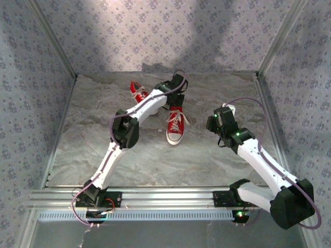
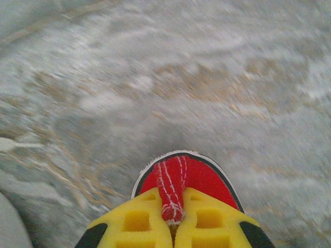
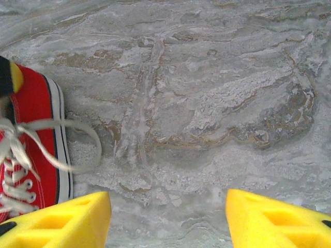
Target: Tie the shoes
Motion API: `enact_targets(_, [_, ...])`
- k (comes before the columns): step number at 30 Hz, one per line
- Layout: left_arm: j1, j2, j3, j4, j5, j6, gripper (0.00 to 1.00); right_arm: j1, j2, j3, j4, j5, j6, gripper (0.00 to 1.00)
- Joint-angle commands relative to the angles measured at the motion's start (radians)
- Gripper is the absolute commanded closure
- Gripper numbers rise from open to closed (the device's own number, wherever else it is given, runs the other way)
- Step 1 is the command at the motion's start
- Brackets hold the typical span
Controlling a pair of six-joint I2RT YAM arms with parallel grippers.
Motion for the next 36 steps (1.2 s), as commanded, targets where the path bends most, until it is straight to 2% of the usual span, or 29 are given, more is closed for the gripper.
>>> enact_targets(1, [0.07,0.036,0.121,0.057,-0.071,-0.054,1.0,0.005,0.011,-0.01,-0.027,-0.001,0.024,0.4])
enact_targets(6, [0.122,0.138,0.304,0.079,-0.11,-0.055,1.0,0.019,0.027,-0.005,-0.034,-0.001,0.029,0.4])
enact_targets(11, [0.155,0.187,0.333,0.221,-0.11,-0.029,0.99,0.028,0.044,0.005,-0.045,-0.001,0.03,0.4])
enact_targets(12, [0.16,0.199,0.343,0.234,-0.094,-0.023,0.89,0.029,0.047,0.007,-0.045,-0.003,0.029,0.4])
enact_targets(14, [0.173,0.226,0.391,0.231,-0.036,-0.022,0.58,0.034,0.049,0.01,-0.045,0.0,0.028,0.4])
enact_targets(15, [0.178,0.231,0.406,0.23,-0.002,-0.02,0.48,0.037,0.05,0.01,-0.044,0.002,0.028,0.4])
enact_targets(17, [0.186,0.216,0.421,0.22,0.077,-0.009,0.35,0.037,0.052,0.01,-0.041,0.005,0.026,0.4])
enact_targets(19, [0.192,0.171,0.417,0.184,0.081,0.007,0.3,0.037,0.054,0.013,-0.039,0.009,0.025,0.4])
enact_targets(22, [0.218,0.047,0.314,0.148,0.021,-0.015,0.35,0.036,0.056,0.012,-0.034,0.017,0.021,0.4])
enact_targets(24, [0.247,-0.081,0.111,0.208,-0.026,-0.03,0.43,0.034,0.059,0.011,-0.031,0.02,0.019,0.4])
enact_targets(27, [0.3,-0.292,-0.275,0.398,-0.108,-0.083,0.54,0.032,0.061,0.005,-0.026,0.021,0.019,0.41])
enact_targets(29, [0.354,-0.38,-0.457,0.461,-0.123,-0.15,0.67,0.026,0.062,0.001,-0.021,0.014,0.02,0.41])
enact_targets(33, [0.452,-0.401,-0.585,0.452,-0.074,-0.23,0.9,0.018,0.056,0.0,-0.007,-0.01,0.009,0.41])
enact_targets(36, [0.493,-0.349,-0.58,0.434,-0.019,-0.245,0.95,0.015,0.043,0.001,0.007,-0.025,-0.001,0.42])
